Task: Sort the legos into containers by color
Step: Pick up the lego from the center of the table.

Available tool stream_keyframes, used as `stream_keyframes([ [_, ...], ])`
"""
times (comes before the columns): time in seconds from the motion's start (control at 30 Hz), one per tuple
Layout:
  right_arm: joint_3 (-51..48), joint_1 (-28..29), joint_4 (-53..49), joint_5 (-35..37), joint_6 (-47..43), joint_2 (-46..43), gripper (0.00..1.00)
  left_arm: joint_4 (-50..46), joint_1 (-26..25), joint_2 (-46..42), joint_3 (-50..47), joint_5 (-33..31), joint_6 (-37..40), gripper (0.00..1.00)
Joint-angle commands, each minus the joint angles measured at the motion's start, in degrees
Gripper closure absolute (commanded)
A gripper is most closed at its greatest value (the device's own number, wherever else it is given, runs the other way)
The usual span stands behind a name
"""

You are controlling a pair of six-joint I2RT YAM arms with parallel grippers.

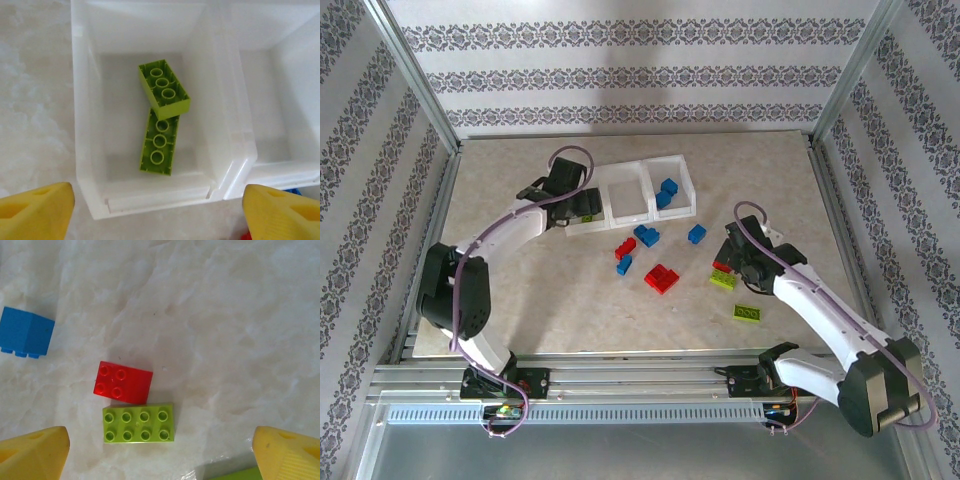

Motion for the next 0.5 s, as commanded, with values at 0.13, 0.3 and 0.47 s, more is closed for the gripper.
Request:
stream_keyframes([
  [0.13,0.66,5.16,1.25,-2.19,3.46,4.48,0.11,2.11,-0.04,-5.96,-4.92,0.33,-3.19,0.0],
  [0.3,1.94,10.72,3.04,-3.5,6.27,8.45,0.15,2.13,-0.09,-8.84,-7.25,-1.23,-3.65,0.0],
  [0.47,4.87,17.03,4.6,-4.42,8.54,14.01,0.15,2.11,-0.01,-10.6,-8.74,-2.45,-3.7,0.0],
])
